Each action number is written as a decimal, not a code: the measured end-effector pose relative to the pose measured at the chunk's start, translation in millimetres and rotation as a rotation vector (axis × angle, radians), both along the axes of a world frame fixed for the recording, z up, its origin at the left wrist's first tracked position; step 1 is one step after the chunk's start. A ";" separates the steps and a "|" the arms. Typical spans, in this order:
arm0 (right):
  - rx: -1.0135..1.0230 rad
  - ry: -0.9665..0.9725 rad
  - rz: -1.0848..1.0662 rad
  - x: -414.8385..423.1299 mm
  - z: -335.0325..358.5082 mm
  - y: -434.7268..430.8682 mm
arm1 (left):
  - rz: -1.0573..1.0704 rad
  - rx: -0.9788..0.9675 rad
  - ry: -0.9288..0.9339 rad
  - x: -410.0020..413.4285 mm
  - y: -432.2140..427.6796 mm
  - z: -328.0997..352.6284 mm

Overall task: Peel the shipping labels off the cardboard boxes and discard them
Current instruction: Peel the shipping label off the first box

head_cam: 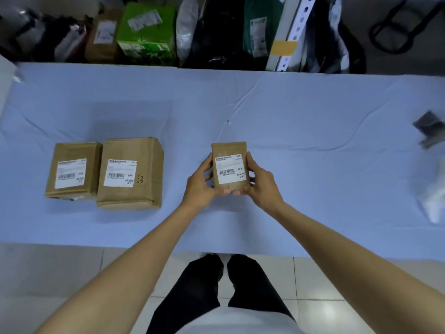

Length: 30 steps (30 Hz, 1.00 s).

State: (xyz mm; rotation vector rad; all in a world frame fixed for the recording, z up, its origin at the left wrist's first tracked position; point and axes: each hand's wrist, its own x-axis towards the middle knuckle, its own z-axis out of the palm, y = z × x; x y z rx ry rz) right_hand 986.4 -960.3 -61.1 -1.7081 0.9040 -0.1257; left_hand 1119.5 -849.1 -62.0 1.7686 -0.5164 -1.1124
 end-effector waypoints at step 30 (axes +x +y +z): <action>-0.020 -0.068 -0.030 -20.7 17.2 15.8 | 0.076 -0.106 -0.172 -23.2 19.3 -0.8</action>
